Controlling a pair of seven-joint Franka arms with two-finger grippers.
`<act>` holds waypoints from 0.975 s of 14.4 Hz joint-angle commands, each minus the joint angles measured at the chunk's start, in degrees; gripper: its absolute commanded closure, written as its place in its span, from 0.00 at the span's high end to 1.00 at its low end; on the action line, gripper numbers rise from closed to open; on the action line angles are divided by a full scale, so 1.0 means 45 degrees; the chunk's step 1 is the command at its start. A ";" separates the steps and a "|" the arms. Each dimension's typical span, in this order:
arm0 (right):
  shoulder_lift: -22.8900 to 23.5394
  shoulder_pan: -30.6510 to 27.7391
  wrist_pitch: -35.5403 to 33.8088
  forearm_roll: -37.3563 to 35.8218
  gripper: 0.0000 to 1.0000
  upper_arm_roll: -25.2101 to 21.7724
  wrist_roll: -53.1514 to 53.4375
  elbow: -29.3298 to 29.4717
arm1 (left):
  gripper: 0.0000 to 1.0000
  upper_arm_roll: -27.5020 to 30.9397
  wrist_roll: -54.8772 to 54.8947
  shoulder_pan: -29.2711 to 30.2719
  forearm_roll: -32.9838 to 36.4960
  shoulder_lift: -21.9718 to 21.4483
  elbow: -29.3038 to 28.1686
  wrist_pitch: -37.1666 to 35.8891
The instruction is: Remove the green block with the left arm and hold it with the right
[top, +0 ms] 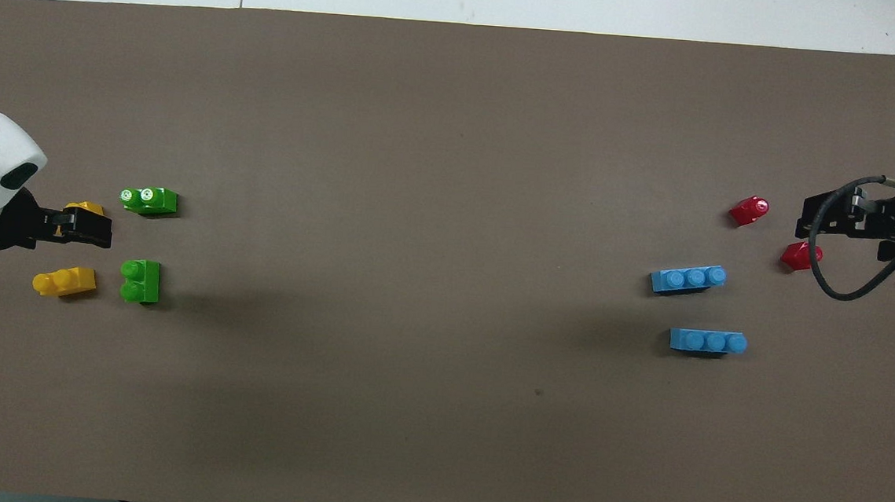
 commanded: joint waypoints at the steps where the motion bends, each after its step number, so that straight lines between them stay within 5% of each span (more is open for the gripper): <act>1: -0.0152 -0.0076 -0.0290 -0.0260 1.00 0.0082 -0.0427 0.0122 | 1.00 0.0074 -0.0128 -0.0020 0.0049 -0.0054 0.0900 -0.1298; 7: -0.0113 -0.0076 -0.0251 -0.0357 1.00 0.0082 -0.1306 0.0297 | 1.00 0.0094 -0.0148 -0.0801 0.0068 0.1176 0.3868 -0.3234; 14: -0.0074 -0.0037 -0.0212 -0.0358 1.00 0.0082 -0.1365 0.0337 | 1.00 0.0813 -0.0129 -0.1698 0.0088 0.2096 0.5220 -0.3665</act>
